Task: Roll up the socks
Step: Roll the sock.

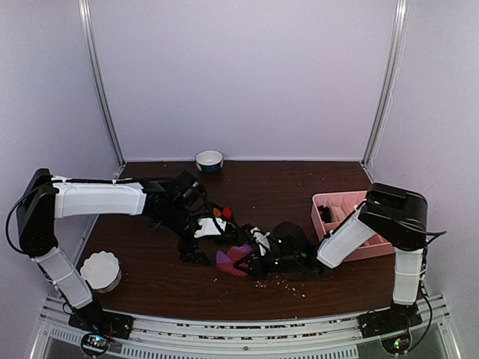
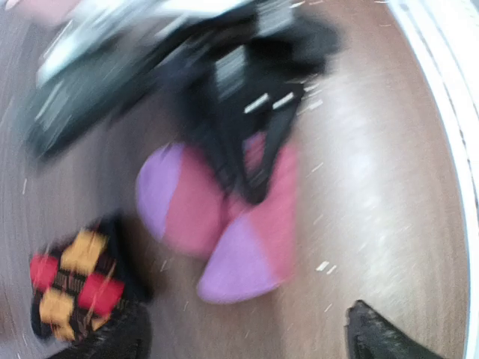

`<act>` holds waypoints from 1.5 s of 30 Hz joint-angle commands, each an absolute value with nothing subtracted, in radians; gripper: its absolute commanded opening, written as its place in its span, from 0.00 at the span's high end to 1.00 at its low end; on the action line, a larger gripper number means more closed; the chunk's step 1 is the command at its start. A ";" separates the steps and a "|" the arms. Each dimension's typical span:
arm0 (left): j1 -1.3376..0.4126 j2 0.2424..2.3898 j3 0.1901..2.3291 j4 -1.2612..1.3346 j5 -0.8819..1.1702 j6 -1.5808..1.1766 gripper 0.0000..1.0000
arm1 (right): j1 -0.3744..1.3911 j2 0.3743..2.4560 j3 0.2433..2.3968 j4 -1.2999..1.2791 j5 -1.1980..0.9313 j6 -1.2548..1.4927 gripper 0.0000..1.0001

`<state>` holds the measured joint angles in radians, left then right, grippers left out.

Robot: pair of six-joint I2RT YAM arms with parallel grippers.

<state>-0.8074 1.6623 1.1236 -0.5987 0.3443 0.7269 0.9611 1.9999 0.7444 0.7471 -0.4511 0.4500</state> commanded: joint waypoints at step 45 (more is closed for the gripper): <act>-0.867 2.056 1.401 -0.843 0.306 0.803 1.00 | 0.876 2.029 0.637 0.566 -0.439 0.556 0.60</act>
<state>-0.9100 1.9923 1.3594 -0.6830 0.2417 0.8639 0.8837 2.0258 0.7452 0.7906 -0.5766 0.6170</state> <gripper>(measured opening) 0.060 0.391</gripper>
